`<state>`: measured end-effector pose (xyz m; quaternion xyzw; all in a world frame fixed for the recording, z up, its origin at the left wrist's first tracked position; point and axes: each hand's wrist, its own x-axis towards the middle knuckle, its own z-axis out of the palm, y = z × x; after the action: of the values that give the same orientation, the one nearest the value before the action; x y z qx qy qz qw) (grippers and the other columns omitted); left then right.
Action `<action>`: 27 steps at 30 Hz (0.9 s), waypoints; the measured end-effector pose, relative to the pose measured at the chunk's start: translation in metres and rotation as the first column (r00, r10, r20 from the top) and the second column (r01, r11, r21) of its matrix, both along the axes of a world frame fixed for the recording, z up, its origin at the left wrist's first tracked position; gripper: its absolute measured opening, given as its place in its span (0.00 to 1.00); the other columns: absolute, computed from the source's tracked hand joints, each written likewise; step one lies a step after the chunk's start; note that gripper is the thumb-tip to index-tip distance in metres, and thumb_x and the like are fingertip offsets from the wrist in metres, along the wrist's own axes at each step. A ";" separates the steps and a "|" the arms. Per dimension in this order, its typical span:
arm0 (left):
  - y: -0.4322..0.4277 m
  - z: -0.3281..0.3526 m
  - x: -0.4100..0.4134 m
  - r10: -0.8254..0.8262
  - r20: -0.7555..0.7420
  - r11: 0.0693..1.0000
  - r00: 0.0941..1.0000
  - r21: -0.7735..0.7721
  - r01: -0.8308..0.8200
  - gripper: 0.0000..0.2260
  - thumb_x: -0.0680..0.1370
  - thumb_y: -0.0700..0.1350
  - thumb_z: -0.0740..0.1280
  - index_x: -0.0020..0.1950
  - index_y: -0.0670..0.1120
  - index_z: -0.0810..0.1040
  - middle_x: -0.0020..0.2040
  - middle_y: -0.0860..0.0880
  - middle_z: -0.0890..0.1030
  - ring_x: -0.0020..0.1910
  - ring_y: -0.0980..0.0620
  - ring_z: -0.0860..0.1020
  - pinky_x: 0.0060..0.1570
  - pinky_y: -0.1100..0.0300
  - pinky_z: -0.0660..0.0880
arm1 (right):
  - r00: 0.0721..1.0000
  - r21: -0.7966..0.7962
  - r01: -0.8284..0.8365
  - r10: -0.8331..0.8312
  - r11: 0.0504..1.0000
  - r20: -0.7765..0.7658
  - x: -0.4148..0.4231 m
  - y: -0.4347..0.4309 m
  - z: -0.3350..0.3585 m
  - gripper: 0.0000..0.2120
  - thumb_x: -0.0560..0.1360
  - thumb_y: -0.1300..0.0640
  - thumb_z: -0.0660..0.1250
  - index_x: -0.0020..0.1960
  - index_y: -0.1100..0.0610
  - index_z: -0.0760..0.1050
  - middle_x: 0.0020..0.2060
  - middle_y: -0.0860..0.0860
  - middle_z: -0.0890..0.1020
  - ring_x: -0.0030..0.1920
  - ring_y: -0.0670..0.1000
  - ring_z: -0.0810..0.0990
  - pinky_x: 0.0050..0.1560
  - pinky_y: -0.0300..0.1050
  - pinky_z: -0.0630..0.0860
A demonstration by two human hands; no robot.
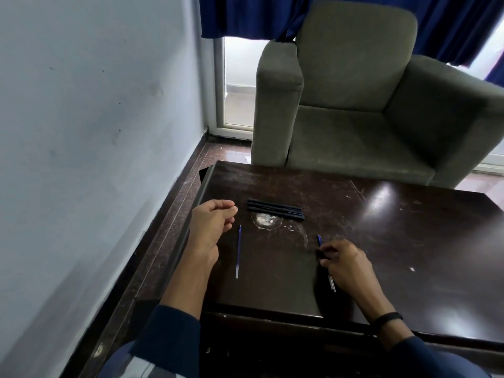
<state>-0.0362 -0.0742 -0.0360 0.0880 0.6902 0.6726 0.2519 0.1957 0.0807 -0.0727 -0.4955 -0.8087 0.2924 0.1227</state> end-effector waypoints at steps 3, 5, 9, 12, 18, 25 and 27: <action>0.002 -0.001 0.001 -0.006 -0.001 1.000 1.000 -0.006 0.006 0.05 0.76 0.37 0.73 0.50 0.45 0.84 0.49 0.44 0.86 0.45 0.51 0.83 0.47 0.59 0.82 | 1.000 -0.030 0.006 -0.007 1.000 -0.009 -0.001 0.001 -0.001 0.11 0.75 0.61 0.73 0.55 0.49 0.82 0.49 0.47 0.83 0.47 0.44 0.77 0.46 0.38 0.69; 0.003 -0.001 0.001 -0.011 0.001 1.000 1.000 -0.007 0.011 0.05 0.76 0.37 0.73 0.50 0.45 0.84 0.49 0.44 0.86 0.44 0.52 0.82 0.45 0.60 0.81 | 1.000 -0.036 0.006 -0.006 0.999 -0.010 -0.001 0.001 -0.002 0.11 0.75 0.61 0.73 0.54 0.49 0.82 0.49 0.47 0.83 0.47 0.44 0.77 0.42 0.36 0.69; 0.004 -0.001 0.003 -0.011 0.002 1.000 1.000 -0.008 0.011 0.06 0.76 0.37 0.73 0.50 0.45 0.84 0.48 0.44 0.86 0.44 0.52 0.82 0.42 0.61 0.79 | 1.000 -0.049 0.012 -0.012 0.999 -0.020 0.000 0.001 0.000 0.11 0.75 0.61 0.73 0.52 0.47 0.82 0.48 0.46 0.82 0.48 0.46 0.79 0.39 0.33 0.69; 0.004 0.000 0.004 -0.012 -0.004 1.000 1.000 -0.012 0.012 0.06 0.77 0.37 0.73 0.51 0.45 0.84 0.48 0.44 0.86 0.45 0.52 0.82 0.42 0.62 0.79 | 1.000 -0.027 0.005 -0.005 1.000 -0.002 0.000 0.000 0.002 0.10 0.75 0.60 0.73 0.52 0.47 0.83 0.49 0.46 0.83 0.46 0.45 0.78 0.39 0.32 0.68; 0.003 0.000 0.003 -0.025 0.002 1.000 1.000 0.000 0.025 0.06 0.77 0.37 0.73 0.51 0.45 0.84 0.49 0.44 0.85 0.45 0.52 0.82 0.42 0.62 0.78 | 1.000 0.125 0.017 -0.020 0.992 0.019 -0.001 -0.004 0.017 0.06 0.76 0.56 0.71 0.50 0.47 0.83 0.49 0.47 0.82 0.44 0.48 0.76 0.45 0.42 0.69; 0.004 -0.002 0.004 -0.044 0.001 0.999 0.999 0.003 0.044 0.06 0.77 0.37 0.73 0.51 0.46 0.84 0.49 0.45 0.86 0.45 0.51 0.83 0.44 0.61 0.80 | 0.997 0.126 -0.067 0.061 0.990 0.054 -0.016 0.006 0.028 0.04 0.76 0.50 0.72 0.51 0.46 0.82 0.49 0.45 0.82 0.49 0.48 0.81 0.45 0.43 0.73; 0.005 -0.004 0.003 -0.053 -0.001 0.999 0.999 0.001 0.053 0.06 0.77 0.37 0.73 0.51 0.46 0.84 0.49 0.45 0.86 0.45 0.52 0.83 0.42 0.61 0.79 | 0.996 0.114 -0.080 0.077 0.990 0.034 -0.020 0.011 0.030 0.03 0.77 0.50 0.71 0.50 0.45 0.82 0.49 0.44 0.82 0.49 0.47 0.81 0.44 0.41 0.73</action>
<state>-0.0329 -0.0694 -0.0397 0.1066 0.6874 0.6661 0.2691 0.1762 0.0914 -0.0426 -0.4597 -0.8449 0.2422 0.1275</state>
